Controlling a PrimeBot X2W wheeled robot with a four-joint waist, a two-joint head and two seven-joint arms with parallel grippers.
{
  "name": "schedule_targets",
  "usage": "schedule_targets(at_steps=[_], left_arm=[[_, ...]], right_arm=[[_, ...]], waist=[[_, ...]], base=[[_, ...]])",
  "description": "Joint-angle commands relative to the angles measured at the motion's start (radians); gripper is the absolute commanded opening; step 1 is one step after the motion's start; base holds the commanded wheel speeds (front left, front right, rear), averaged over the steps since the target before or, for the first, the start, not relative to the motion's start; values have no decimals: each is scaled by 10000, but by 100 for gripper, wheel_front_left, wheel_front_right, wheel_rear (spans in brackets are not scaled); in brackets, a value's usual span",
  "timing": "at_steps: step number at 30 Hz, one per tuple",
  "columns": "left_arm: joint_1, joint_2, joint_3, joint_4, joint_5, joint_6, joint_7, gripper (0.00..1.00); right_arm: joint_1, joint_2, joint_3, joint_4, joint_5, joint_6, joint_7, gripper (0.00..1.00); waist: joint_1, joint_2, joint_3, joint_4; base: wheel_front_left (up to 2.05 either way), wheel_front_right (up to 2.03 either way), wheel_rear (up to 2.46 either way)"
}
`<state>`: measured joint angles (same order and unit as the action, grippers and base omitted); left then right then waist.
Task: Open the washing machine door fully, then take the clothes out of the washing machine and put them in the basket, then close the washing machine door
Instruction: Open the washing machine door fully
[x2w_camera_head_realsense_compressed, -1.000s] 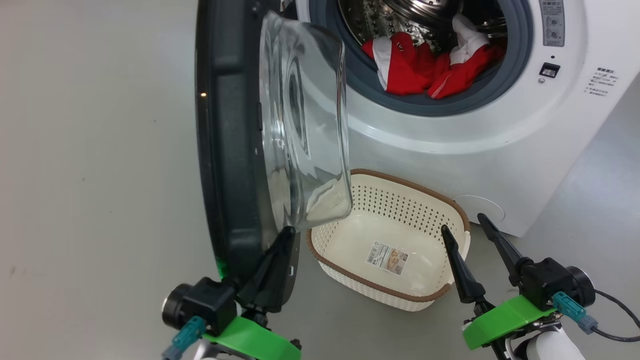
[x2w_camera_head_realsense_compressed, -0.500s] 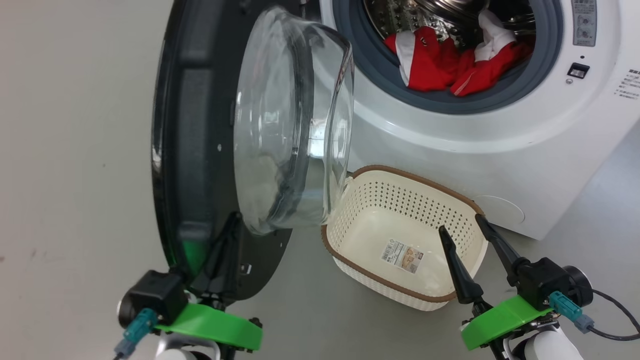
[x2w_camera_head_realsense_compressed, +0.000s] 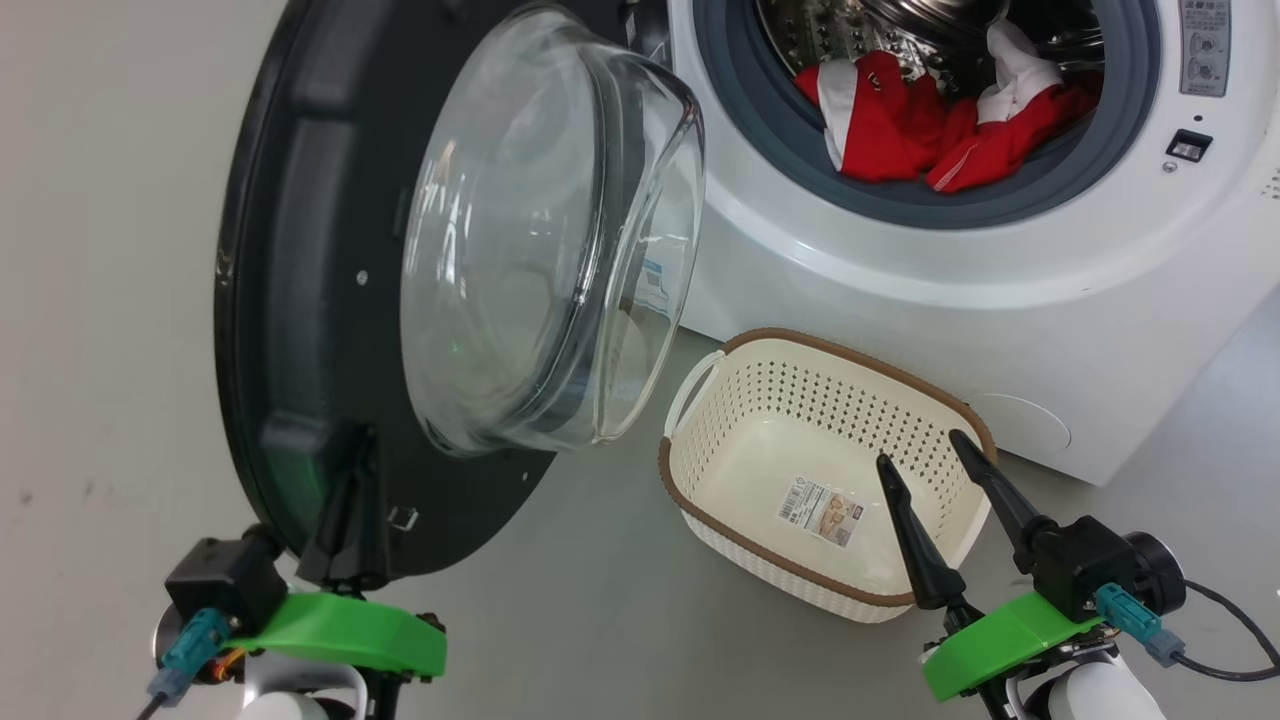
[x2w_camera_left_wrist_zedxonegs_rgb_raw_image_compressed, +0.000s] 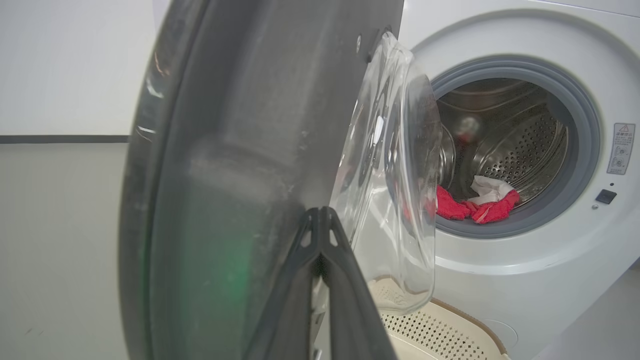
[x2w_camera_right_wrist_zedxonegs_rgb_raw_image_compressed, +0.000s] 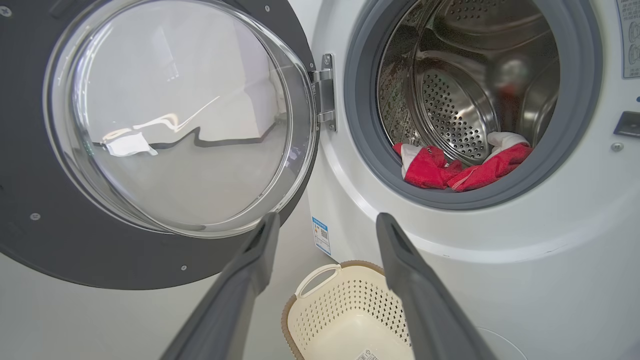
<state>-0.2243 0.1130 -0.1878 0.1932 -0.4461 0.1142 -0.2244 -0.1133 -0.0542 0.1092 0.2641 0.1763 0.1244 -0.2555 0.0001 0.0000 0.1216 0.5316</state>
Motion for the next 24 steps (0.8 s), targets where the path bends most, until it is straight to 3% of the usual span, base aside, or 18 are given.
schedule_targets(at_steps=[1, 18, 24], left_arm=[[-237, 357, 555, -66, -33, 184, -6, 0], [-1427, 429, 2270, 1743, -703, 105, -363, 0], [-1943, 440, 2789, 2051, 18, 136, -370, 0]], right_arm=[[-427, 39, 221, -205, -113, 63, -63, 100], [-741, 39, 382, -175, -386, 63, -63, 100], [-844, 39, 314, -105, -581, 63, -63, 100]], waist=[[0, 0, 17, 6], [0, 0, 592, -168], [0, 0, 802, -187]], base=[[0, 0, 0], [0, 0, 0], [0, 0, 0]])
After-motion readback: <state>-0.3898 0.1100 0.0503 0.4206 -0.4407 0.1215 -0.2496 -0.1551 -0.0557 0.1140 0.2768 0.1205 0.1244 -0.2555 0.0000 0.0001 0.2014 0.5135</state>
